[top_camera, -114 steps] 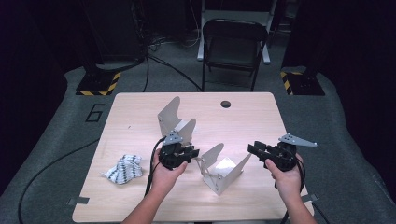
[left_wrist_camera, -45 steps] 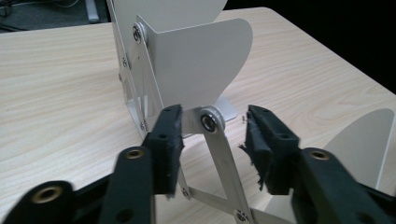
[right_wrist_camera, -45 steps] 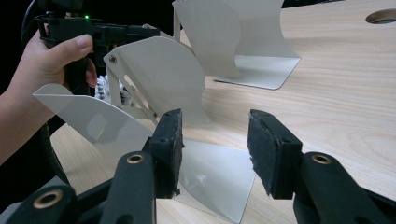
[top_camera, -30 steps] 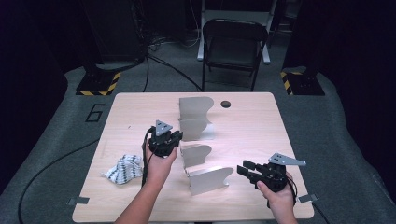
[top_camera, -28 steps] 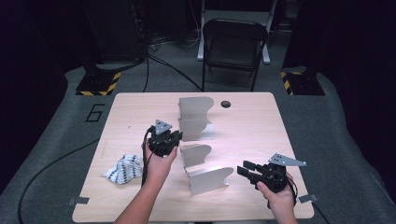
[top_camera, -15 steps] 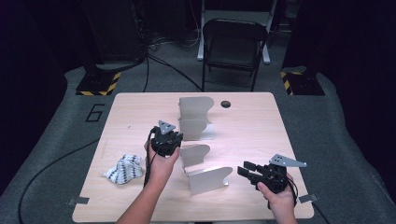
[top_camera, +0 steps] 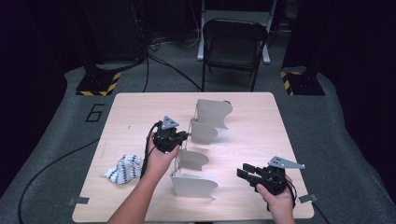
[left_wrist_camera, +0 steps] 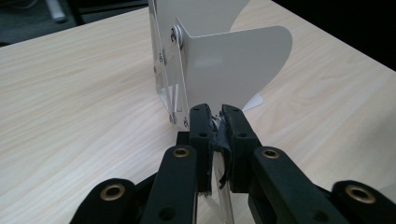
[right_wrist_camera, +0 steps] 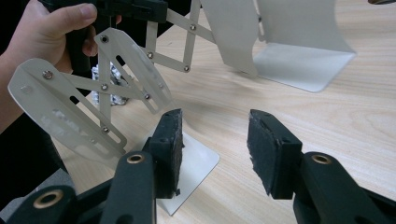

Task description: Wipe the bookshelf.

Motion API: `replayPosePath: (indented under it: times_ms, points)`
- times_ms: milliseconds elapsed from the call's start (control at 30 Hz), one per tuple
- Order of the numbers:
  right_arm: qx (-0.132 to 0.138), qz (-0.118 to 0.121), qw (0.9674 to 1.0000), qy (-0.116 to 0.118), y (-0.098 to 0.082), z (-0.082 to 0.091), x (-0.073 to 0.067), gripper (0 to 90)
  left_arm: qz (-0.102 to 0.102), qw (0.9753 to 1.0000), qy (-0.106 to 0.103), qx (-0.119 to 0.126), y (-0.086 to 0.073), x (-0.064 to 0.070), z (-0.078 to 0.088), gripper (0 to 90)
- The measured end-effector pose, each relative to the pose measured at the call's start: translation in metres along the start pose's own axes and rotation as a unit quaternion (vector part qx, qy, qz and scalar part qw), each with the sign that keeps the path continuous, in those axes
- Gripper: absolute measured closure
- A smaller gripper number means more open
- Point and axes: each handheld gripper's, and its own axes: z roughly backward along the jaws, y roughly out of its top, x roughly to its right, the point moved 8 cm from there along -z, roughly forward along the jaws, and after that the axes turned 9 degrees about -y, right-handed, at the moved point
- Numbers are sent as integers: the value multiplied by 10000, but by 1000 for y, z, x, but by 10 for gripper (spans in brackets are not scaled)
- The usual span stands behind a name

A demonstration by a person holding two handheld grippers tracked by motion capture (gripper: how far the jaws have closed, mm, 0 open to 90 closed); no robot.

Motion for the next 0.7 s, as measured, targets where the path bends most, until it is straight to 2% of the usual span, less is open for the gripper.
replayPosePath:
  times_ms: [100,133,200,367,533,600,700]
  points:
    - [-28,12,10000,23,-2,-2,-1,553,-112,9991,-394,-75,0,6,-3,841]
    - [-18,38,10000,12,-2,-3,-1,553,-81,9988,-491,-44,0,9,-4,841]
    - [-1,60,10000,-30,-2,-4,0,553,-135,9969,-774,-61,0,15,-6,842]
    - [33,80,9998,-195,3,-5,5,552,-295,9928,-1147,-165,1,23,-11,842]
    - [123,209,9990,-377,14,-11,11,548,-358,9939,-1037,-137,1,19,-10,828]
    - [106,254,9988,-408,18,-16,12,548,-287,9954,-915,-65,2,17,-6,729]
    - [79,368,9984,-427,23,-25,11,548,-121,9969,-766,125,2,13,8,630]
